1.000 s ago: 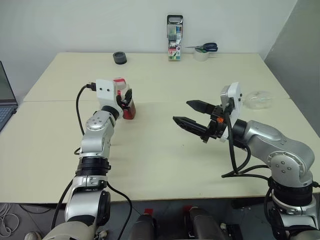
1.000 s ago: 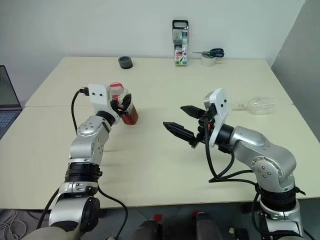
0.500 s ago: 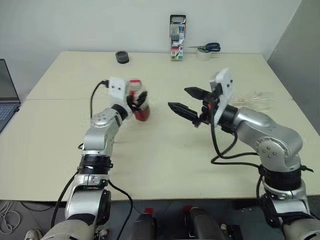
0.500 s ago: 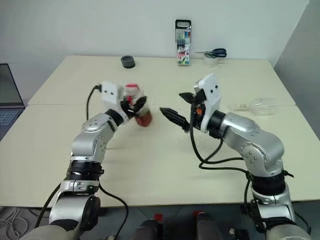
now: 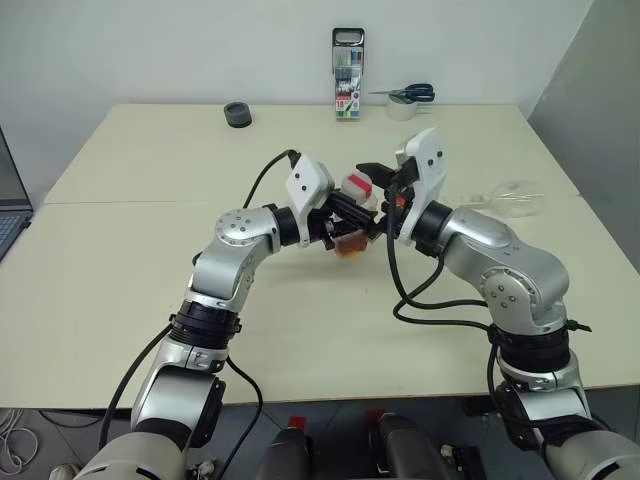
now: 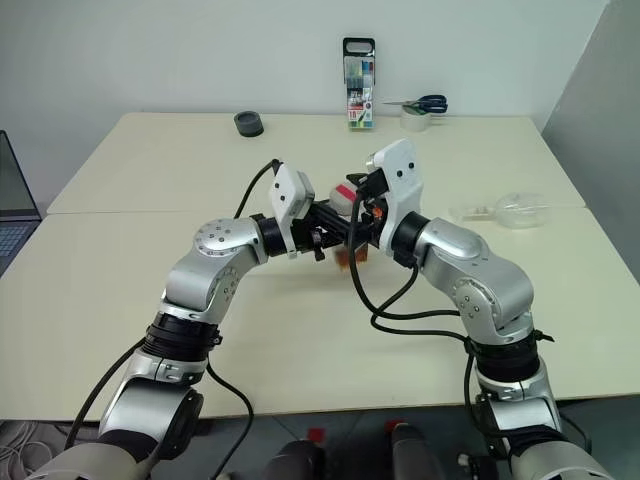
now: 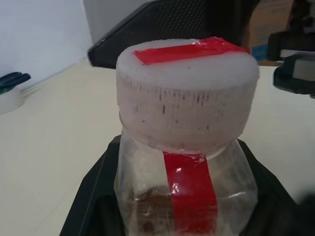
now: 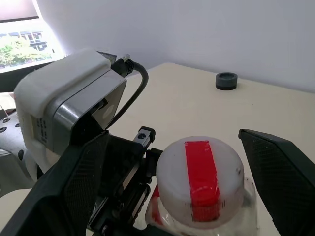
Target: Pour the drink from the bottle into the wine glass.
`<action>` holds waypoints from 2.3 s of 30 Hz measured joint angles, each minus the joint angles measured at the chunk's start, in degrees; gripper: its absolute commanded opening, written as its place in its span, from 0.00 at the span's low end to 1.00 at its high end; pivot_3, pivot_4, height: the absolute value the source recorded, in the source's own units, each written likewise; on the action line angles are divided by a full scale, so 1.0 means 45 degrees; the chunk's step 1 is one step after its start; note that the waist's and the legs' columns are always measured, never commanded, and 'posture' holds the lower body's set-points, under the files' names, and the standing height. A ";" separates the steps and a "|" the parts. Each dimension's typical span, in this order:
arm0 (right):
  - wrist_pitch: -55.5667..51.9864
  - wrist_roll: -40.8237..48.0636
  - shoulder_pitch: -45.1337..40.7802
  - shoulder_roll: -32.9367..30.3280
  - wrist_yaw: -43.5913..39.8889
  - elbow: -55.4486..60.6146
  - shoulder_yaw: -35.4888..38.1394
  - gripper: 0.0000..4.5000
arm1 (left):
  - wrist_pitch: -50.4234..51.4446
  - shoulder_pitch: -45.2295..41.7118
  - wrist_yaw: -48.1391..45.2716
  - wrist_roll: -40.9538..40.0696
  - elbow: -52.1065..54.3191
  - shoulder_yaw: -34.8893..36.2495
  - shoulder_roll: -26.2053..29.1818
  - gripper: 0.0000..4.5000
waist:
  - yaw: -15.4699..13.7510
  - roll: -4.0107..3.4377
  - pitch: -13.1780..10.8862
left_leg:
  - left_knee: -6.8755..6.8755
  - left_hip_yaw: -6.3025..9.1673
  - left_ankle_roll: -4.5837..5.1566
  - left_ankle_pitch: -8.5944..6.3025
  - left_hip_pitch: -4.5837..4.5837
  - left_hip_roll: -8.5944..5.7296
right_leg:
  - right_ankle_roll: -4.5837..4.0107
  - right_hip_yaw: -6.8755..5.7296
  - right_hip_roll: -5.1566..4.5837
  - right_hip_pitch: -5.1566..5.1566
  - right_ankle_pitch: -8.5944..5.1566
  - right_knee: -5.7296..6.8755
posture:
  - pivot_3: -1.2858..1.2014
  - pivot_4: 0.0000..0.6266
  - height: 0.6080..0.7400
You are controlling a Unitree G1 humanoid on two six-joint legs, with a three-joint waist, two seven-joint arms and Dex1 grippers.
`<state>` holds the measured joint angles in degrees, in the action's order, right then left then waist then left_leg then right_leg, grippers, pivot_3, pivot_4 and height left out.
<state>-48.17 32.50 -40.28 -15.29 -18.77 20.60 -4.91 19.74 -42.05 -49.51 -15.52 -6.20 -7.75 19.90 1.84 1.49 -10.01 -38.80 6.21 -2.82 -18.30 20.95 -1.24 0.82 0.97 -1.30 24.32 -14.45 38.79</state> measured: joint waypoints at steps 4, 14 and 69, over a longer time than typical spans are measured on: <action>0.0000 -0.0012 0.0327 0.0030 0.0028 0.0064 0.0007 1.00 | -0.0049 0.0018 -0.0024 0.0009 -0.0004 0.0000 0.0005 0.44 | -0.0008 0.0000 0.0000 | -0.0001 -0.0003 0.0002 -0.0001 0.0000 -0.0001 | 0.0000 0.0002 0.0000 0.0000 0.0000 0.0001 | 0.52 0.24 1.00; 0.0070 0.0027 0.0349 0.0446 0.0222 0.0139 0.0390 0.48 | -0.0229 0.0476 0.0012 0.0025 -0.0009 0.0001 -0.0010 0.44 | -0.0005 -0.0001 0.0000 | -0.0001 0.0002 0.0001 -0.0001 -0.0001 0.0000 | 0.0000 -0.0001 0.0001 0.0000 0.0000 0.0005 | 0.52 0.24 1.00; 0.0748 -0.0403 0.0637 -0.0585 -0.2132 -0.0166 0.0219 0.41 | 0.0877 0.0842 -0.0215 -0.0593 0.1078 0.0146 0.0133 0.44 | -0.0004 -0.0002 -0.0002 | -0.0007 -0.0003 0.0003 -0.0001 -0.0003 -0.0004 | 0.0000 -0.0001 0.0003 -0.0003 0.0000 0.0009 | 0.52 0.24 1.00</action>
<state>-44.80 30.69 -37.42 -17.93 -28.36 19.85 -3.92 23.69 -38.26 -50.47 -18.18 -1.35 -7.09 20.50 1.82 1.48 -10.03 -38.83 6.20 -2.81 -18.31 20.93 -1.26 0.82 0.96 -1.28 24.30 -14.45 38.83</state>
